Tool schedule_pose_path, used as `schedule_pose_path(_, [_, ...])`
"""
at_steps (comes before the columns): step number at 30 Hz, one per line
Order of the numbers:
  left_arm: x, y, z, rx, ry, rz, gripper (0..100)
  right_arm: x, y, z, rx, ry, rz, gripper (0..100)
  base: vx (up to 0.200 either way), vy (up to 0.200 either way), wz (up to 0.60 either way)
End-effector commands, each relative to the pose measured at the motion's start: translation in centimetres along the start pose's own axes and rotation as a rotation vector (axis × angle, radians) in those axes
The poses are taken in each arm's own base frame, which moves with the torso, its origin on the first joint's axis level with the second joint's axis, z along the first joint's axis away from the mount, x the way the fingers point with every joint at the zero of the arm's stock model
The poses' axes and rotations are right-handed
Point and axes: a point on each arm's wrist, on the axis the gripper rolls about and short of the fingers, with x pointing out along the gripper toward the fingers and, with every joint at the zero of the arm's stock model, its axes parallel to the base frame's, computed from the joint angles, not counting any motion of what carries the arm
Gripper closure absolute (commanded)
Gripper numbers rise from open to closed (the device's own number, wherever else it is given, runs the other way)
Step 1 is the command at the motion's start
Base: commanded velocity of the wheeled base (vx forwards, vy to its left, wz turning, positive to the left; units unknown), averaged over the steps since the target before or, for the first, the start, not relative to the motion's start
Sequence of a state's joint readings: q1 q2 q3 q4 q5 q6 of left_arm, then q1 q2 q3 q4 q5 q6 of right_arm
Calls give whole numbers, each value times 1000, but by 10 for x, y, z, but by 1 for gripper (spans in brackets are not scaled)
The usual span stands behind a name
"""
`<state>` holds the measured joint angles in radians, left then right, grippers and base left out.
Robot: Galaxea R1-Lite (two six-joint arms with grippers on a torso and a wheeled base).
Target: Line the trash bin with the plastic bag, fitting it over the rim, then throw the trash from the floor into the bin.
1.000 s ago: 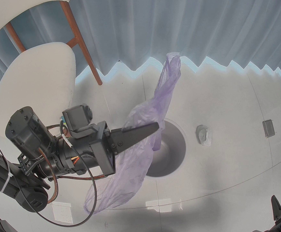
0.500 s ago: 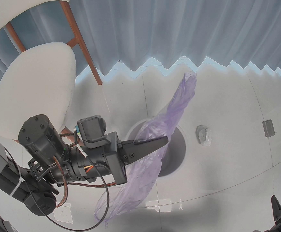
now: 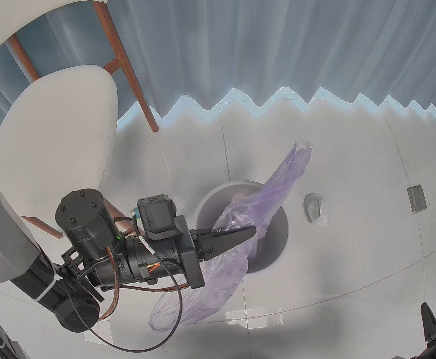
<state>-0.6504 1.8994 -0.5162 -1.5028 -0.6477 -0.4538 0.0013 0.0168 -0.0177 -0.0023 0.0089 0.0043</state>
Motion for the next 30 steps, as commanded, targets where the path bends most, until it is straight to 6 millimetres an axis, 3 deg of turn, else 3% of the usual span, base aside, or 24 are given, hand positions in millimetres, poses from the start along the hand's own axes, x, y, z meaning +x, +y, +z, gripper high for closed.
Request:
schedule_pose_path(1, [3,16,-18,5,48,37,100,0,0,-5,0,2,1,0,0,0,0])
schedule_pose_path(13, [13,41,-46,48,90,154,100,0,0,-5,0,2,1,0,0,0,0])
schedule_pose_path(22, [22,44,-38,185,19,279,100,0,0,-5,0,2,1,0,0,0,0])
schedule_pose_path(30, [13,47,-36,352,43,338,100,0,0,-5,0,2,1,0,0,0,0])
